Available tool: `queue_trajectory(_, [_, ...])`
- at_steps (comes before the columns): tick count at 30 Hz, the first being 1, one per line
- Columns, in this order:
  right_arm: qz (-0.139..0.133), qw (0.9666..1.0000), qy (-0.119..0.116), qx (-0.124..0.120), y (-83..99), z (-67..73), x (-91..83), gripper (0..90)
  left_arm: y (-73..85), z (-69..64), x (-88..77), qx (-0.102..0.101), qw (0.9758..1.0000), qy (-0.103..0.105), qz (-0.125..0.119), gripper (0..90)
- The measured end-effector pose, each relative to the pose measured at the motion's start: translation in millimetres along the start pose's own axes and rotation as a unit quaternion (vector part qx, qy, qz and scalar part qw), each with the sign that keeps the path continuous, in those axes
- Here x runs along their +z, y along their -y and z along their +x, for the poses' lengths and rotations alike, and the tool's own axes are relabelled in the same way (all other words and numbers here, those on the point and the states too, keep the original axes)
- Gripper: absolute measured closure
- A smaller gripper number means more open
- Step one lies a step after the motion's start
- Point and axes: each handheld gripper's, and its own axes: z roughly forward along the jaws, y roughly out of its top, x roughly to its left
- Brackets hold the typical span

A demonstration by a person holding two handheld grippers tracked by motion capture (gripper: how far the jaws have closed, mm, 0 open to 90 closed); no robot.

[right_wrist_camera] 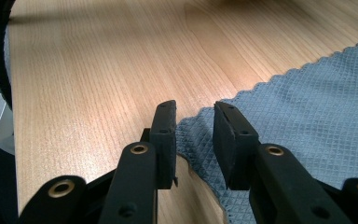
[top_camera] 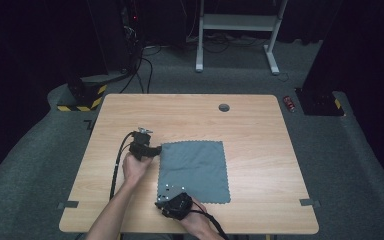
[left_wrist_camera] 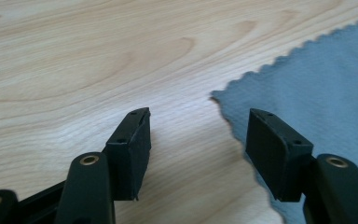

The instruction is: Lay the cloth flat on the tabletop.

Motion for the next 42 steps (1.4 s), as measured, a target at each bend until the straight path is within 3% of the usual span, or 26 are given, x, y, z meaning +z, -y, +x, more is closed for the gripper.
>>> queue_trajectory(11, [-0.005, 1.0000, -0.008, -0.001, 0.1, 5.4, -1.3, 66.9, -1.7, 4.5, 6.2, -0.025, 0.9994, 0.008, -0.025, 42.6])
queue_trajectory(26, [-0.001, 0.9999, -0.009, -0.005, 0.5, 9.6, -0.2, 63.4, -3.1, 0.8, 10.6, -0.030, 0.9986, 0.017, -0.040, 42.5])
queue_trajectory(32, [-0.006, 0.9999, -0.003, -0.010, 1.5, 12.4, 0.3, 63.1, -3.2, -1.0, 10.6, -0.030, 0.9987, 0.018, -0.038, 42.7])
queue_trajectory(37, [-0.001, 0.9999, 0.000, -0.012, 1.2, 12.8, -0.9, 69.0, -3.8, -5.5, 11.9, -0.023, 0.9988, 0.017, -0.040, 44.0])
queue_trajectory(41, [-0.001, 0.9999, 0.002, -0.013, 1.2, 12.5, -0.7, 71.3, -12.4, -9.2, 14.1, -0.006, 0.9997, 0.013, -0.018, 44.5])
queue_trajectory(42, [0.000, 0.9999, 0.001, -0.013, 0.9, 12.7, -0.8, 72.9, -13.5, -10.7, 15.9, -0.004, 0.9998, 0.000, -0.017, 47.8])
